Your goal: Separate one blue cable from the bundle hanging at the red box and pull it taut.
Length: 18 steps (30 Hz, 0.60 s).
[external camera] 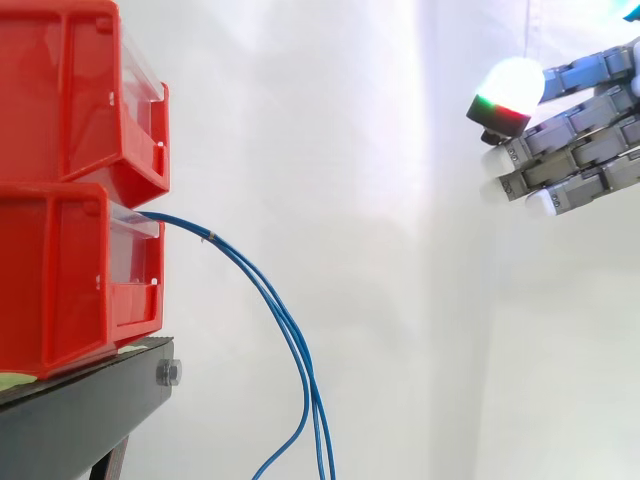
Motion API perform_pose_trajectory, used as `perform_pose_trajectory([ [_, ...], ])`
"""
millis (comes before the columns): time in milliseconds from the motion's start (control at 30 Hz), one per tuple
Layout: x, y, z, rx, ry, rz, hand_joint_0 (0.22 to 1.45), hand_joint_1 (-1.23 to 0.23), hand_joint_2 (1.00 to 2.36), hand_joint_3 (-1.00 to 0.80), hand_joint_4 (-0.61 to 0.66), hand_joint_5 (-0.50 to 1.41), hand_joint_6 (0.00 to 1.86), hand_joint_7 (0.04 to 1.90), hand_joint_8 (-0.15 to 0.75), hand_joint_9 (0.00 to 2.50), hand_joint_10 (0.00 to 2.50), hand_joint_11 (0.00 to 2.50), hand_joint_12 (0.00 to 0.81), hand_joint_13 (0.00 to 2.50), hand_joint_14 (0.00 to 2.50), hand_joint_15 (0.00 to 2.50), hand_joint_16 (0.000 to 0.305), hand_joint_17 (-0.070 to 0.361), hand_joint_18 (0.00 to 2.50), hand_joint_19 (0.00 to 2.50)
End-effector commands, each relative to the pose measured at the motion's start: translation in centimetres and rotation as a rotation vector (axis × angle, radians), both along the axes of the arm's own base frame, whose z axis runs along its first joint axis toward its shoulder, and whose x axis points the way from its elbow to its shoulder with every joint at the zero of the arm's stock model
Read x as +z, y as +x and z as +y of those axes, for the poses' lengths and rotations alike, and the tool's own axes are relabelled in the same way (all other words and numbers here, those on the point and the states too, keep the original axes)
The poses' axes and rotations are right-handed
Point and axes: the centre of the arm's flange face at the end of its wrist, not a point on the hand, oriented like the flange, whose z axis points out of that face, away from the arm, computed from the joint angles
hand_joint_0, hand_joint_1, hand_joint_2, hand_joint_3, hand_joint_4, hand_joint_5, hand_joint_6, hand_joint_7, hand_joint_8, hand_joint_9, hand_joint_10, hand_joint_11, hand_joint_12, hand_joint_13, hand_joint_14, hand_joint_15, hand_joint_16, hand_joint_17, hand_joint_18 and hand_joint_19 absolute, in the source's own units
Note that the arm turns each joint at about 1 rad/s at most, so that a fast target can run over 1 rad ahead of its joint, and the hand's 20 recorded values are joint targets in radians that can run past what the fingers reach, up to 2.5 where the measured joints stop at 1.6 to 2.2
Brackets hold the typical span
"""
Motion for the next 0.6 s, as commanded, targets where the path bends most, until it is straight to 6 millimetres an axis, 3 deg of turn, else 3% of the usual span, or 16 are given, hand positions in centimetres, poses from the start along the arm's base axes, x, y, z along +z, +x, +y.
perform_pose_trajectory([
  [0,-0.8,0.4,0.0,-0.021,-0.003,0.006,0.56,-0.57,1.0,-0.5,0.22,-0.23,0.5,0.78,0.291,0.3,0.0,0.09,0.329,0.06,0.0,0.0,0.044,0.099,0.16,0.2],
  [567,-6.1,4.4,0.9,-0.019,0.004,-0.003,0.55,-0.62,1.0,-0.5,0.22,-0.23,0.5,0.78,0.289,0.29,0.0,0.09,0.329,0.05,0.0,0.0,0.044,0.098,0.16,0.19],
])
